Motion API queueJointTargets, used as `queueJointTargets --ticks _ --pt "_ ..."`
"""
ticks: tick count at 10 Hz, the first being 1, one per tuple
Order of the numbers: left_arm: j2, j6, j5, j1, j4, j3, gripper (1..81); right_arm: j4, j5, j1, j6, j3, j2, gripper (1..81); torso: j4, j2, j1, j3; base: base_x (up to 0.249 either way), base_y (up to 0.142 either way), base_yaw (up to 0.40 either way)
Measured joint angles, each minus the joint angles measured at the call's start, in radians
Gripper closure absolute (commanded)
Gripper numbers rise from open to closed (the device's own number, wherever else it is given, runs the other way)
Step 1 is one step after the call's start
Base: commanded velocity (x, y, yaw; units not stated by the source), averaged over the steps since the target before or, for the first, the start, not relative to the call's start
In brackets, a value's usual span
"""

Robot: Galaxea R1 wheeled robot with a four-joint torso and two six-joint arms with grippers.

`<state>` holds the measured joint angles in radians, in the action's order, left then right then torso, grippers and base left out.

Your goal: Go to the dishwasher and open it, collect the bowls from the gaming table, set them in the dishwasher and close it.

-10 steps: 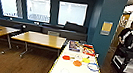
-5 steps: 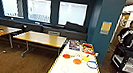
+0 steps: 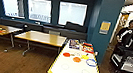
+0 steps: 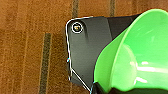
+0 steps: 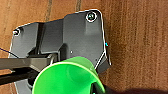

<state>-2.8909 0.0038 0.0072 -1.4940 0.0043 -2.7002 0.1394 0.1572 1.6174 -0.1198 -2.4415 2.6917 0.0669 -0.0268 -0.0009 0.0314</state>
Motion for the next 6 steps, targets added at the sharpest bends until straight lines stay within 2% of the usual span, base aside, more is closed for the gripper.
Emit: queueJointTargets --ticks 4,6 --pt "-0.006 0.0 0.0 0.0 0.0 0.001 81.1 0.004 0.0 0.001 0.0 0.064 -0.005 81.1 0.0 0.0 0.0 0.0 -0.11 0.0 0.0" --pt "-0.006 0.0 -0.001 0.0 0.004 0.001 81.1 0.004 0.0 0.002 0.0 0.084 -0.037 81.1 0.0 0.0 0.0 0.0 -0.109 0.0 0.0"
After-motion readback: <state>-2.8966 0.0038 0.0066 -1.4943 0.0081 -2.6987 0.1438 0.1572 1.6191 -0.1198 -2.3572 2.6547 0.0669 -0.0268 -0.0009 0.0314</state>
